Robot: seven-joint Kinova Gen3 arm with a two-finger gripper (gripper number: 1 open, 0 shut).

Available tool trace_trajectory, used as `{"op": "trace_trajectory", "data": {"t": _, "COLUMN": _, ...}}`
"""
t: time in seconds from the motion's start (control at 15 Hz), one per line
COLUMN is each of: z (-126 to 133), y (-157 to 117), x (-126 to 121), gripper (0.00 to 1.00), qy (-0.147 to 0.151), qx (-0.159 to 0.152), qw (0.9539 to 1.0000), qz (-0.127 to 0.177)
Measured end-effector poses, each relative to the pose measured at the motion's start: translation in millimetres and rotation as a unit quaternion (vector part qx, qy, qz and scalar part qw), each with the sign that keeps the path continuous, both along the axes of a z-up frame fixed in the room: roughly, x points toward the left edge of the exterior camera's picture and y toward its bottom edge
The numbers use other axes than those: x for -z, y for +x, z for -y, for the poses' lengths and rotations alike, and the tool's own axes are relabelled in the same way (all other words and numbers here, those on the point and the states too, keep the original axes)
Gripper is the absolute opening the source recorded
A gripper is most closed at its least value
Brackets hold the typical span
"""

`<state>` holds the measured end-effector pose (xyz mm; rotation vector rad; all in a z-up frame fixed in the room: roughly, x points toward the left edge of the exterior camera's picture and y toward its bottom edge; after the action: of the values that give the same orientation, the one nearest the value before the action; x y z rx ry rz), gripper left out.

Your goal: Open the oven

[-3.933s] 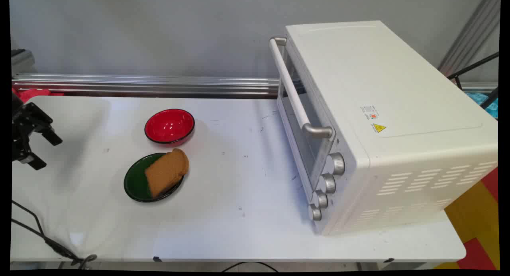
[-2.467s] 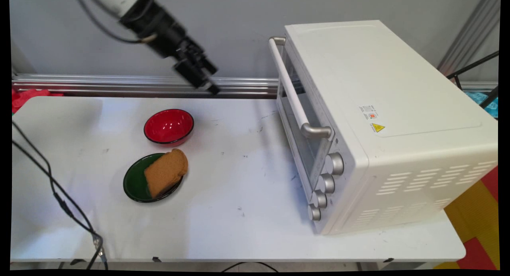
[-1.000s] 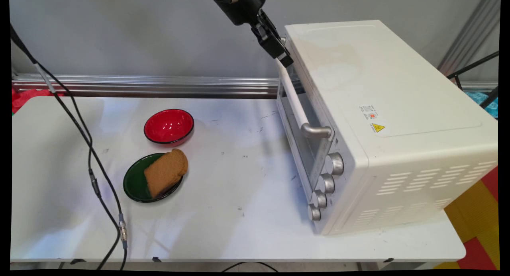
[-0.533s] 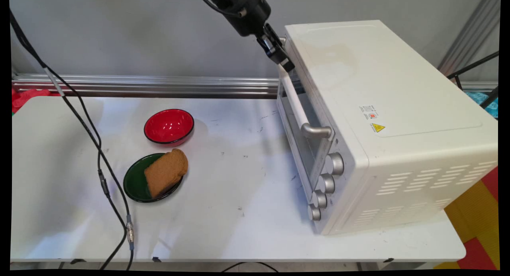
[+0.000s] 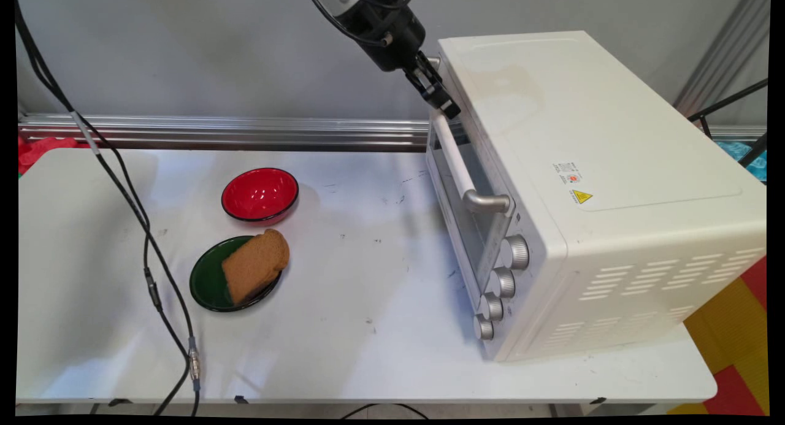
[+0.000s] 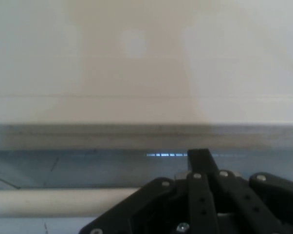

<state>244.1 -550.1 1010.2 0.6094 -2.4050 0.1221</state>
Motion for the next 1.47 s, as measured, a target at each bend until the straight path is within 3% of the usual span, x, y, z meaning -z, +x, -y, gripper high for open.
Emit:
{"op": "trace_trajectory", "data": {"t": 0.6, "z": 0.6, "y": 2.6, "x": 21.1, "gripper": 0.00, "qy": 0.004, "qx": -0.007, "qw": 0.9999, "qz": 0.006}}
{"op": "trace_trajectory", "data": {"t": 1.47, "z": -46.0, "y": 63.8, "x": 56.3, "gripper": 0.00, "qy": 0.061, "qx": -0.004, "qw": 0.9959, "qz": 0.067}}
